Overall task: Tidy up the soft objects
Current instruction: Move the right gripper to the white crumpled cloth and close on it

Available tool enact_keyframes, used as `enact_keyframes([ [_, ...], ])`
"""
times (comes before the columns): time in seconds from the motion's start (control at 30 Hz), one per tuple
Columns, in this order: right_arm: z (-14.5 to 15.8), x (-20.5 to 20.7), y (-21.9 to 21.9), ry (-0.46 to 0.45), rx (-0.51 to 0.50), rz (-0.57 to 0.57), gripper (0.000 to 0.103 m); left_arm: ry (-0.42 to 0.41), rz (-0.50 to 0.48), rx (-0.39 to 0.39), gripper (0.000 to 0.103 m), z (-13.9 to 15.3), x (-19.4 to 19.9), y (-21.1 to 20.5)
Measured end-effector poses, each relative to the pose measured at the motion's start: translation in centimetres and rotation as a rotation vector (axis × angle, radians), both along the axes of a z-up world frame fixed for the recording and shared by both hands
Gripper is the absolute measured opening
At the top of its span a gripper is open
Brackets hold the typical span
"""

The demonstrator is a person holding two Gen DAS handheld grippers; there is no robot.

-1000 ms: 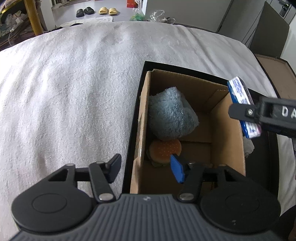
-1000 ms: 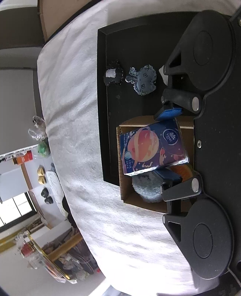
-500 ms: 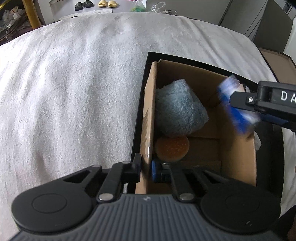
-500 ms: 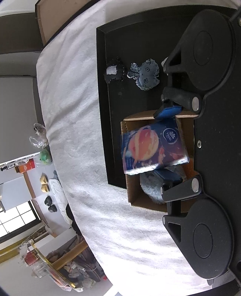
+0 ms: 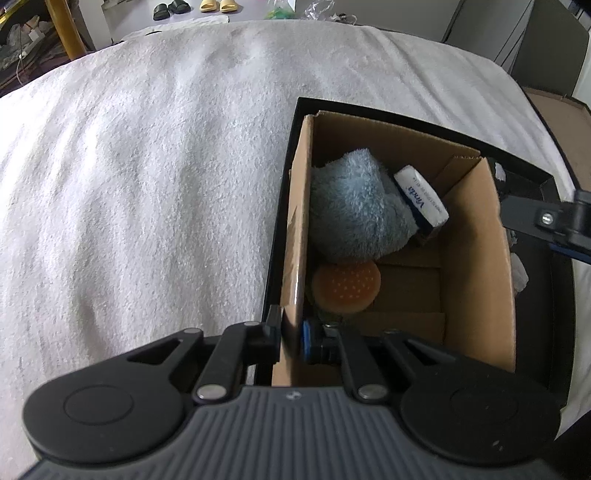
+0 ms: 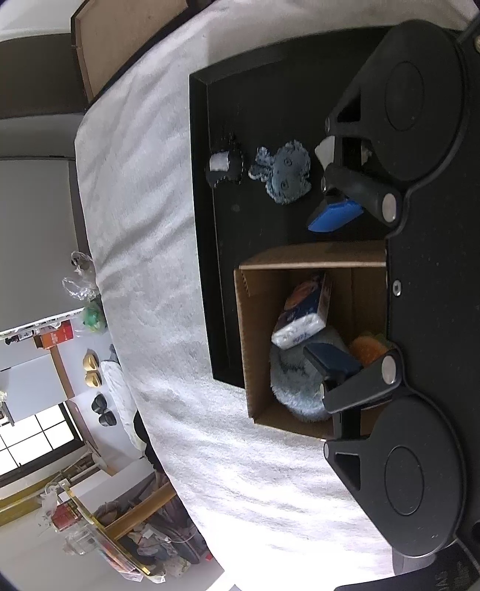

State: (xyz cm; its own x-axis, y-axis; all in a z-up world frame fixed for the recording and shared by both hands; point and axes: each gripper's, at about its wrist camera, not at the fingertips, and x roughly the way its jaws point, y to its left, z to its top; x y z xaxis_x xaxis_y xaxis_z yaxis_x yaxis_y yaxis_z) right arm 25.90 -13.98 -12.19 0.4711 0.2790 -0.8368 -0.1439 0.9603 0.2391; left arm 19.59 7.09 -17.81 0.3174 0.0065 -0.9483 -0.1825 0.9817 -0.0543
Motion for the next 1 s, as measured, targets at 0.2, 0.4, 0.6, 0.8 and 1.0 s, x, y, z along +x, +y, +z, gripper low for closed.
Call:
enact_keyframes([
  [0.2,0.1,-0.8,-1.6,-0.019,-0.012,0.002,0.074,-0.004,0.003,0.039,0.010,0.3,-0.3,-0.5],
  [0.4,0.1,-1.5,-3.2,-0.047,-0.028,0.009,0.074,-0.002,0.002,0.063,0.013,0.7,-0.5,-1.4],
  [0.6,-0.1,-2.0,-4.7,-0.068,-0.007,0.006,0.074,0.008,0.003,0.088,0.016,0.9,-0.4,-2.1],
  [0.8,-0.8,-2.2,-6.4,-0.075,0.006,0.003,0.073,0.011,0.025,0.124,0.035,1.2,-0.4,-2.4],
  [1.0,-2.4,-2.1,-8.1,-0.046,0.030,-0.003,0.073,0.020,0.048,0.166,0.047,1.3,-0.4,-2.9],
])
